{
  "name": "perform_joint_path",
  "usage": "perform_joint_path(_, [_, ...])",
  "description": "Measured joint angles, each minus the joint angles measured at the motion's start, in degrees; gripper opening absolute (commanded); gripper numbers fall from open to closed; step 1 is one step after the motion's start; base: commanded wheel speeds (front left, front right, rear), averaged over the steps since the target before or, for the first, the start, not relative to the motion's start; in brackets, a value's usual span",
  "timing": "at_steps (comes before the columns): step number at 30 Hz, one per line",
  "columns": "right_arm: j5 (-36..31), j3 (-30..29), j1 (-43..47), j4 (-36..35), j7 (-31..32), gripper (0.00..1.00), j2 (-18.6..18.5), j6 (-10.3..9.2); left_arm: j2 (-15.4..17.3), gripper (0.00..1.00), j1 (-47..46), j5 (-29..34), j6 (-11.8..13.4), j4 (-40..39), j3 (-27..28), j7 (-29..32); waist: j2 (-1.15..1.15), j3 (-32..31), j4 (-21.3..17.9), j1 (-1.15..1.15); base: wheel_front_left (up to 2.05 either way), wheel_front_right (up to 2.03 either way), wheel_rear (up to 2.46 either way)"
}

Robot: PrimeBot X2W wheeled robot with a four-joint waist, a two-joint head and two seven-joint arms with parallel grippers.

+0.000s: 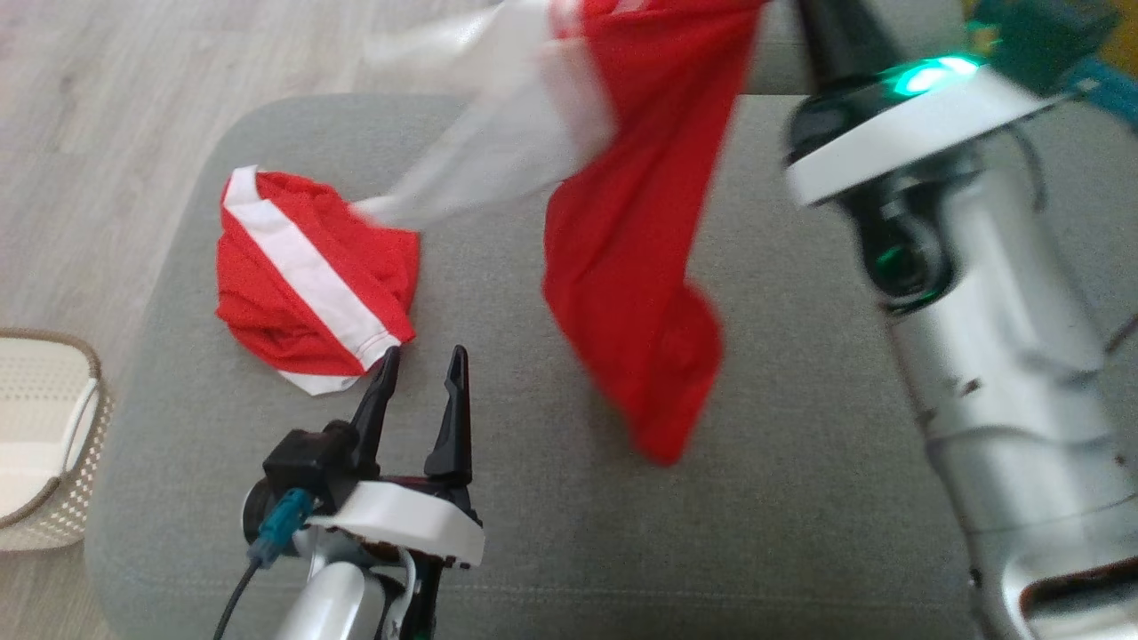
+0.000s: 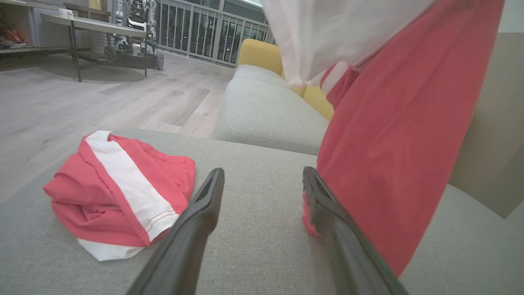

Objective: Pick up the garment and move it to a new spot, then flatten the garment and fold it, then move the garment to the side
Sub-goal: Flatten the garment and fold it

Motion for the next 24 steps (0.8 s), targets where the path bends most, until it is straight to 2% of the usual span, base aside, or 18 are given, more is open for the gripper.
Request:
perform_joint_path(4, [-2.52, -10.4, -0.07, 8.95, 1.1, 0.0, -0.38, 0.0, -0.01, 1.0, 0.27, 0.0, 0.02, -0.49, -0.26, 0.0, 0.0, 0.85, -0.93, 0.0, 0.0, 0.0, 0.0])
perform_joint_path(7, [-6.55, -17.68, 1.2, 12.87, 1.52, 0.0, -2.57, 0.0, -0.03, 1.0, 0.24, 0.0, 0.04, -0.96, -0.8, 0.0, 0.0, 2.23, -1.42, 0.0, 0.0, 0.0, 0.0])
perform_joint_path(12, [-18.8, -32.51, 3.91, 20.12, 1.77, 0.0, -10.22, 0.0, -0.02, 1.0, -0.38, 0.0, 0.55, -1.05, -0.96, 0.0, 0.0, 4.82, -2.41, 0.0, 0.0, 0.0, 0.0])
perform_joint_path(15, [-26.08, -40.03, 4.43, 23.24, 3.38, 0.0, -11.47, 0.0, -0.04, 1.0, -1.44, 0.0, 0.73, -1.01, -1.27, 0.0, 0.0, 6.06, -3.09, 0.0, 0.0, 0.0, 0.0])
perform_joint_path(16, [-28.53, -42.55, 4.37, 24.01, 4.19, 0.4, -11.29, 0.0, -0.04, 1.0, -1.92, 0.0, 0.8, -1.01, -1.37, 0.0, 0.0, 6.39, -3.32, 0.0, 0.0, 0.0, 0.0])
perform_joint_path(17, [-30.64, -44.62, 4.26, 24.49, 5.31, 1.0, -10.82, 0.0, -0.03, 1.0, -2.36, 0.0, 0.97, -0.93, -1.41, 0.0, 0.0, 6.64, -3.55, 0.0, 0.0, 0.0, 0.0])
perform_joint_path(19, [-33.36, -46.71, 4.25, 24.46, 6.14, 1.0, -9.59, 0.0, -0.05, 1.0, -3.0, -0.04, 1.0, -0.9, -1.6, 0.0, 0.0, 6.84, -3.97, 0.0, 0.0, 0.0, 0.0])
perform_joint_path(24, [-38.84, -46.48, 4.25, 20.36, 6.03, 1.0, -5.2, 0.0, -0.07, 1.0, -3.2, -0.04, 1.03, -0.4, -2.13, 0.0, 0.0, 5.99, -4.76, 0.0, 0.0, 0.0, 0.0])
